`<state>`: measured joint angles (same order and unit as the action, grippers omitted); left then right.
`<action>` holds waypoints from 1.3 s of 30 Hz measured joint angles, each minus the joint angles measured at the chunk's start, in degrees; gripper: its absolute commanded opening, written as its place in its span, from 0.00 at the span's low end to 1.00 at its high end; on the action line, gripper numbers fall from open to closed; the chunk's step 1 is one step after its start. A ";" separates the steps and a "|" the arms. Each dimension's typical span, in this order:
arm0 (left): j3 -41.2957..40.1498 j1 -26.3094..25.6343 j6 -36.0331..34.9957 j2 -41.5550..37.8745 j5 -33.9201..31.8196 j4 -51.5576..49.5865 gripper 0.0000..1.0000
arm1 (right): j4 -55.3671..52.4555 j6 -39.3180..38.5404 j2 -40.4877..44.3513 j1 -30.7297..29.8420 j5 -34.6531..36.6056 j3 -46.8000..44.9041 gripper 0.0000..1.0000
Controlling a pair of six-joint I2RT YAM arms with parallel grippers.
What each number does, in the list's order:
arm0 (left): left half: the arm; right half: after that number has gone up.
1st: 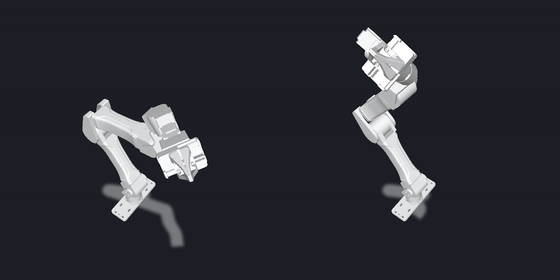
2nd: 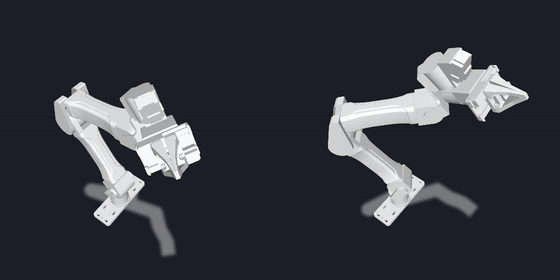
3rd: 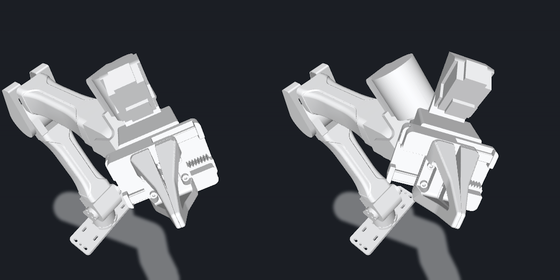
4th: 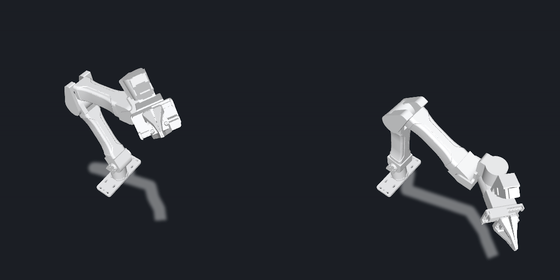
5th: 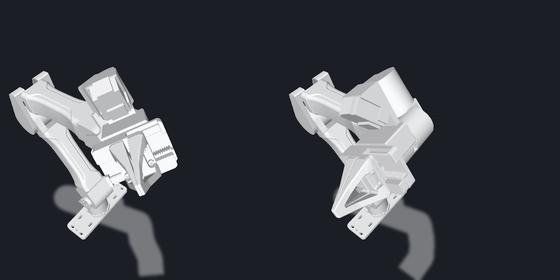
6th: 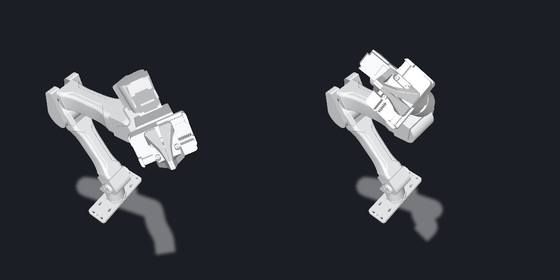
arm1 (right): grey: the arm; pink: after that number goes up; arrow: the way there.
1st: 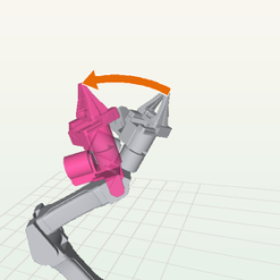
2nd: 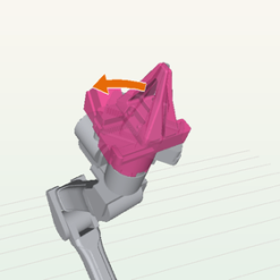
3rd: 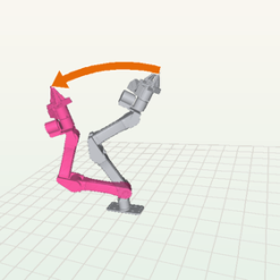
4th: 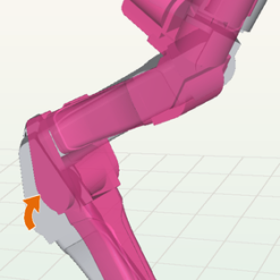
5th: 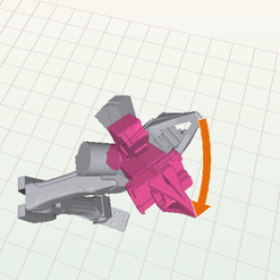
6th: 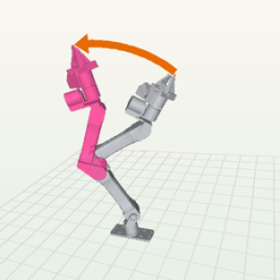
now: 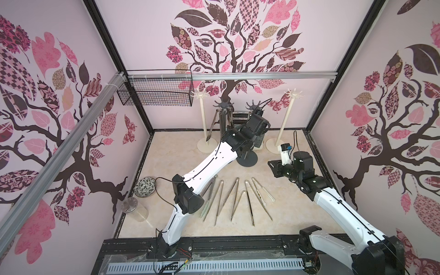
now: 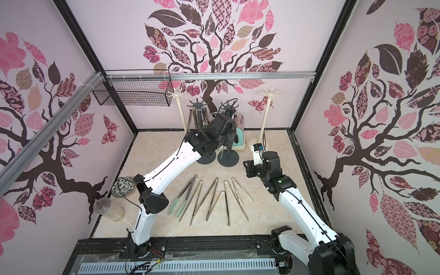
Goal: Hang food tongs on kitchen utensil racks
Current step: Hang the food tongs on the rack.
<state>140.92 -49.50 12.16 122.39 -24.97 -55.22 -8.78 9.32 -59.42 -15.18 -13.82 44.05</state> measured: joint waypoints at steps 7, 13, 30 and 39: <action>-0.57 0.00 0.17 0.02 -0.07 -0.22 0.18 | -0.02 0.15 0.02 0.00 -0.17 -0.63 0.24; -0.59 0.00 0.15 0.02 -0.09 -0.22 0.21 | 0.00 0.17 0.07 0.00 -0.15 -0.63 0.24; -20.90 -1.90 -0.48 -12.72 2.75 6.47 0.35 | -0.04 1.01 0.07 0.00 0.22 -0.63 0.28; -34.62 -0.94 -0.79 -28.33 4.24 13.00 0.35 | -0.94 0.83 0.09 0.00 2.27 -0.63 0.31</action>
<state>106.30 -50.43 11.38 94.06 -20.73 -42.22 -9.72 10.15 -59.33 -15.18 -11.55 43.42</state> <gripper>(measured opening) 0.349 0.302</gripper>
